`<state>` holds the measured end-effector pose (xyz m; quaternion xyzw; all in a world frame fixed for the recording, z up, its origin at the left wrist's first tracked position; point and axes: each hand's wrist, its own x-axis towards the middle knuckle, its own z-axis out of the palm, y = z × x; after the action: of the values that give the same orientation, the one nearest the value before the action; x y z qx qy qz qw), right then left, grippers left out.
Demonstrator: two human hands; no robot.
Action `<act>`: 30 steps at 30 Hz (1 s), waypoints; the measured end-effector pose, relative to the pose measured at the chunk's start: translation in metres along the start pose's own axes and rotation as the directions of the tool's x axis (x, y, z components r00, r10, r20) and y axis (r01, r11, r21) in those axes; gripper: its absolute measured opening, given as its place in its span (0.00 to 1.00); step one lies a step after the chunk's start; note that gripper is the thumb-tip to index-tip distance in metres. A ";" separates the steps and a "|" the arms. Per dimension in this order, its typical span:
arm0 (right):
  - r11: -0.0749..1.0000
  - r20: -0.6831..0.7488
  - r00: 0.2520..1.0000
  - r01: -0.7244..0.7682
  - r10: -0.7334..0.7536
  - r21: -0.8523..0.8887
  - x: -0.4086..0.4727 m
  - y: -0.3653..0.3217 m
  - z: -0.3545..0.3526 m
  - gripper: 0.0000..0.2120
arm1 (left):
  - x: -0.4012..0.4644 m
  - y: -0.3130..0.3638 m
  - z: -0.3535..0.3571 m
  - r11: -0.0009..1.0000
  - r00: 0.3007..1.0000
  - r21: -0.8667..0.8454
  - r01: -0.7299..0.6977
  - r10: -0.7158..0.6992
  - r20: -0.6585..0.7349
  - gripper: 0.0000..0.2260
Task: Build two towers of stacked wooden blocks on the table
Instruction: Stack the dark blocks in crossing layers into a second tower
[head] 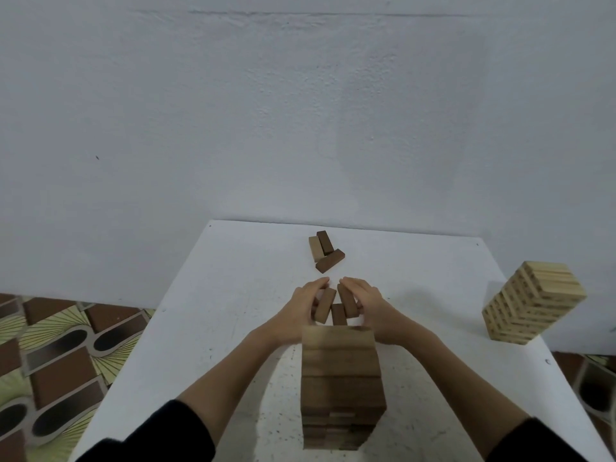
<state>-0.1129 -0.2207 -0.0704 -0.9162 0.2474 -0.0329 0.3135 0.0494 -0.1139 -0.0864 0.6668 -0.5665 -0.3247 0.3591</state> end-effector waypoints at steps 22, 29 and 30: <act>0.975 -0.145 0.989 0.019 0.013 0.220 0.006 0.014 0.013 0.41 | 0.002 0.005 0.006 0.992 0.997 -0.126 -0.024 0.015 -0.072 0.41; 0.967 -0.142 0.990 0.014 0.023 0.254 0.007 0.016 0.015 0.41 | 0.003 0.009 0.006 0.988 0.997 -0.153 -0.011 -0.001 -0.077 0.48; 0.967 -0.140 0.990 0.007 0.029 0.255 0.007 0.016 0.015 0.41 | 0.004 0.008 0.006 0.989 0.997 -0.146 -0.008 -0.003 -0.076 0.49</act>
<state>-0.1101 -0.2267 -0.0920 -0.8622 0.2679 -0.1279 0.4105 0.0410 -0.1189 -0.0825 0.6500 -0.5279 -0.3391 0.4287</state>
